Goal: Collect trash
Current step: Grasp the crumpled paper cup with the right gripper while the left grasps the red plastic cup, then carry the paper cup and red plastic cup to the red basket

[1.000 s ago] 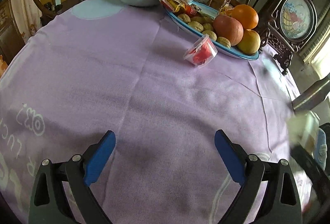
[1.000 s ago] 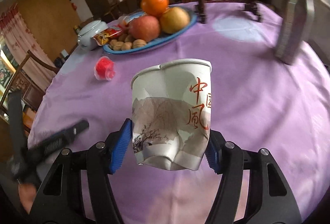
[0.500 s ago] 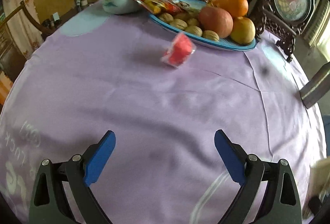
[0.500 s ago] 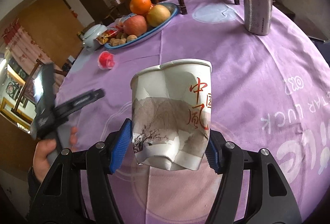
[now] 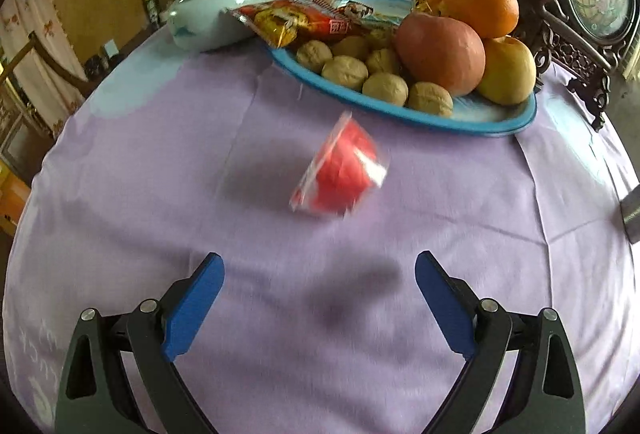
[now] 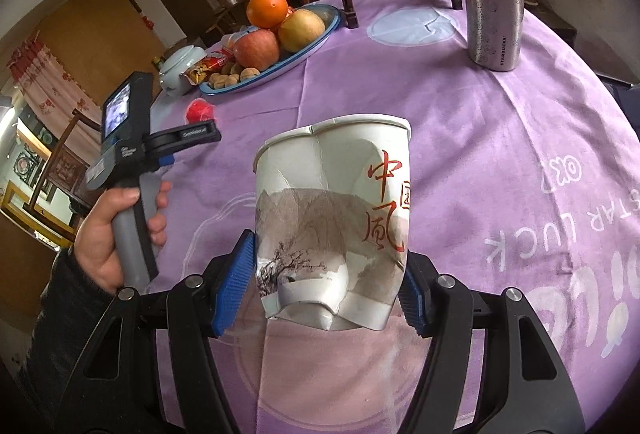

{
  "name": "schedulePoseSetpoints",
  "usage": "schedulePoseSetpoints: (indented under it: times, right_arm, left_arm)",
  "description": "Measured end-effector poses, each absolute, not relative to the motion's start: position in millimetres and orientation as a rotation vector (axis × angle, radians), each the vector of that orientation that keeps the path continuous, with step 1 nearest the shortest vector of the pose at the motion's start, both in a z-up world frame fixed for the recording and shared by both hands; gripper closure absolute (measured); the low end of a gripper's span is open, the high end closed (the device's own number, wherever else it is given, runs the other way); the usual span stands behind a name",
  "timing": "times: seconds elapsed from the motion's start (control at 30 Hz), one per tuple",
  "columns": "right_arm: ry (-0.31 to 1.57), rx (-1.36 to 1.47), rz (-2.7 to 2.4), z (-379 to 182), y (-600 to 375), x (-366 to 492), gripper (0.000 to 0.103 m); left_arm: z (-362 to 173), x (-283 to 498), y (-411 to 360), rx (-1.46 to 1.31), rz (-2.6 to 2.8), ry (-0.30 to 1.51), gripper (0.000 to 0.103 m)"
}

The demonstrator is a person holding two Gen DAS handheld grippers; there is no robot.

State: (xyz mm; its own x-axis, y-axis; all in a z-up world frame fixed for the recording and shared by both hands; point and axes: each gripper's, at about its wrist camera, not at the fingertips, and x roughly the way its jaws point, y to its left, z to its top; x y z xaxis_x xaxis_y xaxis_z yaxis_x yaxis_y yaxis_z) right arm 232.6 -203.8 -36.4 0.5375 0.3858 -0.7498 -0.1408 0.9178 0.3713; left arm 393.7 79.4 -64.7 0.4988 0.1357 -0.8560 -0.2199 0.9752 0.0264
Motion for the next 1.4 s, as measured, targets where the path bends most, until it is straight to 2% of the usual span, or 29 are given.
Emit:
schedulePoseSetpoints:
  times: [0.2,0.3,0.37,0.4,0.43,0.5,0.6,0.83,1.2,1.4]
  right_arm:
    - [0.973,0.281,0.348,-43,-198,232,0.039]
    - [0.976,0.277,0.349,-43,-197,232,0.039]
    - [0.972,0.276,0.346,-41,-198,231,0.039]
    - [0.970,0.274,0.343,-41,-198,231,0.039]
    - [0.969,0.276,0.342,-40,-199,230,0.039]
    - [0.965,0.270,0.345,-38,-198,228,0.039]
    - [0.956,0.261,0.351,-34,-197,222,0.039]
    - [0.933,0.275,0.353,-24,-203,201,0.039]
    - [0.880,0.310,0.252,-21,-248,124,0.039]
    - [0.863,0.339,0.184,-32,-280,78,0.039]
  left_arm:
    - [-68,422,80,-0.043,0.220,1.018,0.010]
    - [-70,431,85,-0.062,0.205,1.024,0.016]
    - [-69,434,86,-0.074,0.182,1.017,0.028]
    - [-68,435,85,-0.072,0.173,1.013,0.043]
    - [-66,436,84,-0.064,0.170,1.011,0.065]
    - [-63,435,79,-0.041,0.162,1.007,0.070]
    - [-53,427,71,0.006,0.160,0.952,0.071]
    - [-30,385,52,-0.074,0.079,0.942,0.071]
    - [-1,237,-37,-0.054,-0.340,0.860,0.071]
    - [0,165,-81,0.043,-0.512,0.856,0.071]
